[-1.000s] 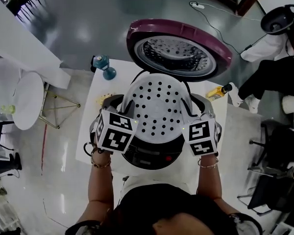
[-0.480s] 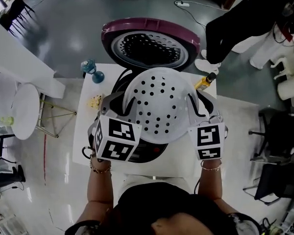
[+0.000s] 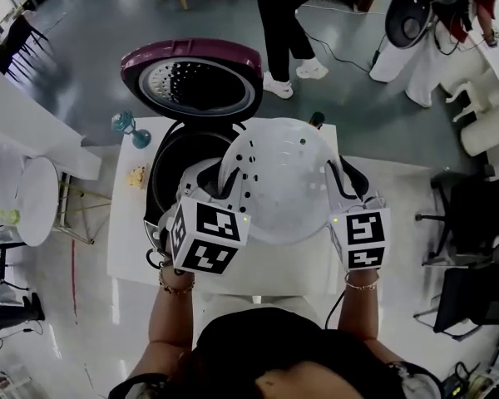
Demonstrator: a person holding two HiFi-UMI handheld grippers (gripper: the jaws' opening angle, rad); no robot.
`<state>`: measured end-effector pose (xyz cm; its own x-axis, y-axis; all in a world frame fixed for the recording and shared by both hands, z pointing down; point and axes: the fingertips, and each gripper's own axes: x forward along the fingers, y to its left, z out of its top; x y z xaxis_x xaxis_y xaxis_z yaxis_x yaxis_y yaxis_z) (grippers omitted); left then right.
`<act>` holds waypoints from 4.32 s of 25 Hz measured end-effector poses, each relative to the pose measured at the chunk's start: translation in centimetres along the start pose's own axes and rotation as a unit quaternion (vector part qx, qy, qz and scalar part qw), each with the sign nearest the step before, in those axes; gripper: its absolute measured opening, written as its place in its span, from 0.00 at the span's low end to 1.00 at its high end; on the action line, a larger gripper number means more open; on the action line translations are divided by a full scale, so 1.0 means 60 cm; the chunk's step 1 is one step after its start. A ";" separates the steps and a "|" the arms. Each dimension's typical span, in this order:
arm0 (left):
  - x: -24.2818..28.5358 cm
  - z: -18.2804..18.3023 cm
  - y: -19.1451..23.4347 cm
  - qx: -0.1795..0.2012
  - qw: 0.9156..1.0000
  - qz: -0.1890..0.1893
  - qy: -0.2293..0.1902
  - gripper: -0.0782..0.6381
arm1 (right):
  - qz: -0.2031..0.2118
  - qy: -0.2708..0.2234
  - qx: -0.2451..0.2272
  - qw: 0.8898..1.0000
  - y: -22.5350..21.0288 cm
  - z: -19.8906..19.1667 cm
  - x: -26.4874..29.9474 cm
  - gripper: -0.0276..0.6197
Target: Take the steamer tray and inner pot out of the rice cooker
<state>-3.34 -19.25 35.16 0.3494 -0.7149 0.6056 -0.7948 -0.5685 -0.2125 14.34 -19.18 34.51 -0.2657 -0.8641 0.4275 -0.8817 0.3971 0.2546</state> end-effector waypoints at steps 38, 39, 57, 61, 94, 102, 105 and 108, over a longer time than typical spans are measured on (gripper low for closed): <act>0.304 -0.294 -0.229 -0.429 0.892 0.092 0.108 0.17 | 0.272 0.097 0.015 0.957 -0.041 -0.380 0.295 0.10; 0.309 -0.302 -0.227 -0.437 0.887 0.094 0.111 0.16 | 0.276 0.099 0.007 0.956 -0.036 -0.380 0.306 0.10; 0.353 -0.323 -0.237 -0.483 0.866 0.075 0.104 0.26 | 0.316 0.112 -0.002 0.942 -0.014 -0.400 0.368 0.11; 0.347 -0.308 -0.249 -0.480 0.871 0.043 0.097 0.42 | 0.314 0.106 0.024 0.943 -0.017 -0.399 0.362 0.28; -0.197 -0.209 0.094 -0.202 0.963 0.143 -0.107 0.57 | 0.123 -0.140 0.185 0.965 0.139 -0.048 0.048 0.42; -0.143 -0.291 0.181 -0.138 0.985 0.098 -0.014 0.61 | 0.113 -0.068 0.129 0.983 0.233 -0.035 0.099 0.45; -0.111 -0.298 0.190 -0.115 0.992 0.058 0.013 0.61 | 0.096 -0.031 0.085 0.991 0.254 -0.038 0.115 0.45; -0.080 -0.307 0.190 -0.081 0.996 0.022 0.043 0.61 | 0.085 -0.006 0.073 0.994 0.269 -0.044 0.127 0.45</act>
<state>-23.19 -14.78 43.94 0.2738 -0.6968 0.6630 -0.8804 -0.4591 -0.1190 -0.87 -18.54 44.14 -0.4190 -0.7923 0.4435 -0.8707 0.4891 0.0513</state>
